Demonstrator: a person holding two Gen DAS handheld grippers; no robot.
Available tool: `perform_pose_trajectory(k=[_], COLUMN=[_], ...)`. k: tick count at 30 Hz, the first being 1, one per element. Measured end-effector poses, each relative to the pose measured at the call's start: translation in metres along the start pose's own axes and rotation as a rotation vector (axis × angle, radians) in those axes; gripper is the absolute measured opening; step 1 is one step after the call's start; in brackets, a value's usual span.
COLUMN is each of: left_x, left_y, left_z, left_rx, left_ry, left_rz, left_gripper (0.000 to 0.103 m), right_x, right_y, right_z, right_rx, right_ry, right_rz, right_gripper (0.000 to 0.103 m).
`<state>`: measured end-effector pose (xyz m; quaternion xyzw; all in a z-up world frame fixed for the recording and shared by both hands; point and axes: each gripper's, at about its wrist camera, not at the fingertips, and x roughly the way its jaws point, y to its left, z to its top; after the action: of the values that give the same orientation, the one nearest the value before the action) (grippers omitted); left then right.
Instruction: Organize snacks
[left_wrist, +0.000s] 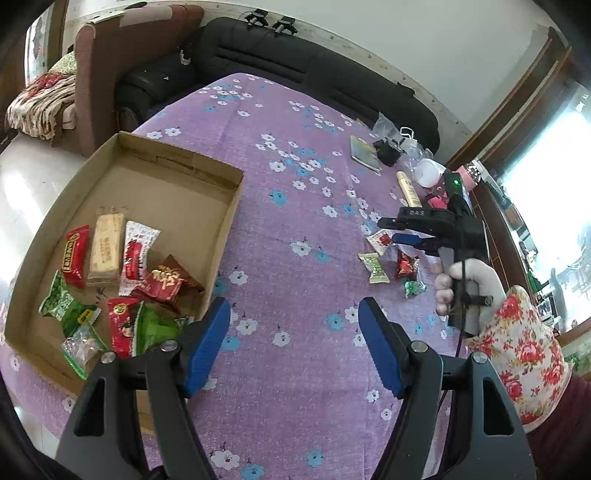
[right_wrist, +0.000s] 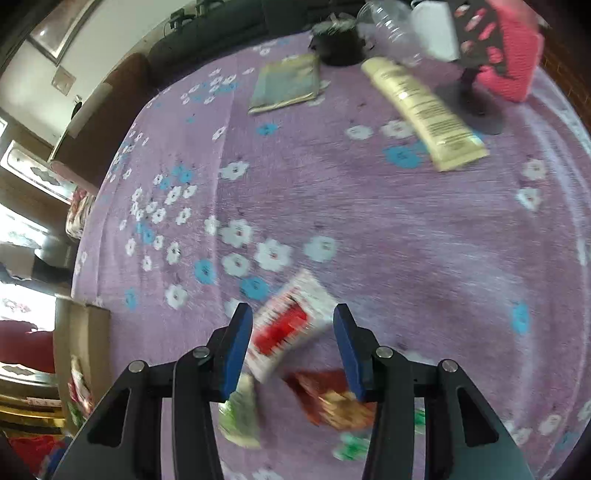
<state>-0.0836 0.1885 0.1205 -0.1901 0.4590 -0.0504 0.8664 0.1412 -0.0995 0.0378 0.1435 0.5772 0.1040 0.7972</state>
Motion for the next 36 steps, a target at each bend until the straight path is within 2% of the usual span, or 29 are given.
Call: perform_pose_trajectory(k=[4, 6, 11, 12, 13, 15, 16, 18, 20, 21, 24, 25, 27, 31, 33, 36], left_x=[-0.002, -0.003, -0.003, -0.003, -0.002, 0.0, 0.001, 0.004, 0.005, 0.005, 0.004, 0.004, 0.007, 0.018, 0.029, 0.049], left_y=[0.008, 0.012, 0.018, 0.018, 0.018, 0.017, 0.017, 0.017, 0.016, 0.015, 0.015, 0.016, 0.019, 0.013, 0.005, -0.014], left_z=[-0.001, 0.0, 0.002, 0.003, 0.003, 0.003, 0.003, 0.004, 0.005, 0.005, 0.005, 0.004, 0.003, 0.0, -0.002, -0.006], left_rx=[-0.02, -0.031, -0.043, -0.044, -0.044, -0.041, -0.041, -0.037, -0.032, -0.024, -0.011, -0.011, -0.004, 0.073, 0.122, 0.225], left_ry=[-0.007, -0.011, -0.016, -0.017, -0.016, -0.012, -0.009, -0.001, 0.004, 0.006, 0.008, 0.009, 0.016, 0.054, 0.087, 0.139], left_rz=[0.005, 0.0, -0.008, -0.01, -0.015, -0.023, -0.028, -0.039, -0.051, -0.056, -0.067, -0.07, -0.064, -0.041, -0.042, -0.039], left_gripper=[0.073, 0.073, 0.073, 0.073, 0.073, 0.073, 0.073, 0.073, 0.073, 0.073, 0.073, 0.073, 0.073, 0.073, 0.073, 0.073], right_x=[0.008, 0.009, 0.009, 0.009, 0.008, 0.006, 0.005, 0.006, 0.009, 0.004, -0.038, -0.044, -0.049, -0.04, -0.023, -0.018], right_y=[0.017, 0.028, 0.034, 0.036, 0.04, 0.047, 0.052, 0.062, 0.07, 0.069, 0.061, 0.058, 0.049, 0.036, 0.046, 0.052], right_z=[-0.001, -0.004, -0.018, -0.022, -0.027, -0.037, -0.045, -0.061, -0.082, -0.085, -0.092, -0.096, -0.11, -0.129, -0.122, -0.125], right_rx=[-0.048, -0.105, -0.142, -0.15, -0.167, -0.192, -0.202, -0.21, -0.21, -0.2, -0.251, -0.266, -0.264, -0.212, -0.186, -0.171], right_ry=[0.0, 0.006, -0.01, -0.009, -0.002, 0.025, 0.041, 0.1, 0.222, 0.23, 0.087, 0.081, 0.086, 0.084, 0.09, 0.034], right_rz=[-0.075, -0.153, -0.26, -0.243, -0.225, -0.186, -0.14, -0.035, 0.172, 0.21, 0.17, 0.151, 0.094, 0.019, 0.004, -0.007], right_gripper=[0.045, 0.043, 0.042, 0.037, 0.025, 0.023, 0.022, 0.02, 0.02, 0.018, 0.023, 0.029, 0.036, 0.036, 0.036, 0.034])
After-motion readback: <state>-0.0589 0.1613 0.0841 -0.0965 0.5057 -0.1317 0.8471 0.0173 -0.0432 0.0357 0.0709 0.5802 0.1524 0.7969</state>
